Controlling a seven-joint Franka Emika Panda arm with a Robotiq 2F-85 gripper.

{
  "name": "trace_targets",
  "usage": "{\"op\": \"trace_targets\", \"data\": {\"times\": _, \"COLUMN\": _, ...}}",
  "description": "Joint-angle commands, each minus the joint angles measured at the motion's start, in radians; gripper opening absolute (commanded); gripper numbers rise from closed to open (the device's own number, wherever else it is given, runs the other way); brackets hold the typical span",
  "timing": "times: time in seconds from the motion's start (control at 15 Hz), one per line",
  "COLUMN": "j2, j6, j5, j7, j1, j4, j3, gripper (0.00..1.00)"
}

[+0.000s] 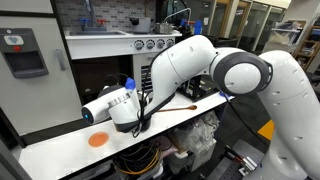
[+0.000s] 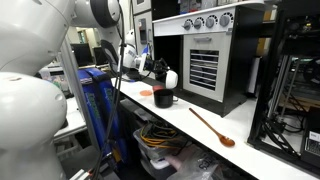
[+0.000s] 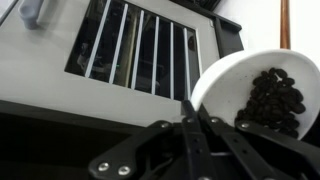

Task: Pour the contents from the white bowl into the black cup then put the white bowl on the shelf

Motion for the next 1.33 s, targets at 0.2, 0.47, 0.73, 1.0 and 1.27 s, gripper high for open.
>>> {"op": "trace_targets", "data": {"times": 0.2, "j2": 0.000, "j6": -0.053, "j5": -0.020, "j7": 0.002, "j1": -0.005, "j4": -0.013, "j3": 0.017, "gripper": 0.01}}
{"op": "trace_targets", "data": {"times": 0.47, "j2": 0.001, "j6": -0.063, "j5": -0.024, "j7": 0.000, "j1": -0.010, "j4": -0.017, "j3": 0.015, "gripper": 0.01}}
{"op": "trace_targets", "data": {"times": 0.73, "j2": 0.004, "j6": -0.066, "j5": -0.025, "j7": -0.003, "j1": -0.014, "j4": -0.017, "j3": 0.015, "gripper": 0.01}}
{"op": "trace_targets", "data": {"times": 1.0, "j2": 0.005, "j6": -0.062, "j5": -0.009, "j7": -0.001, "j1": -0.014, "j4": -0.004, "j3": 0.027, "gripper": 0.04}}
{"op": "trace_targets", "data": {"times": 1.27, "j2": 0.005, "j6": -0.062, "j5": -0.009, "j7": -0.001, "j1": -0.013, "j4": -0.004, "j3": 0.027, "gripper": 0.04}}
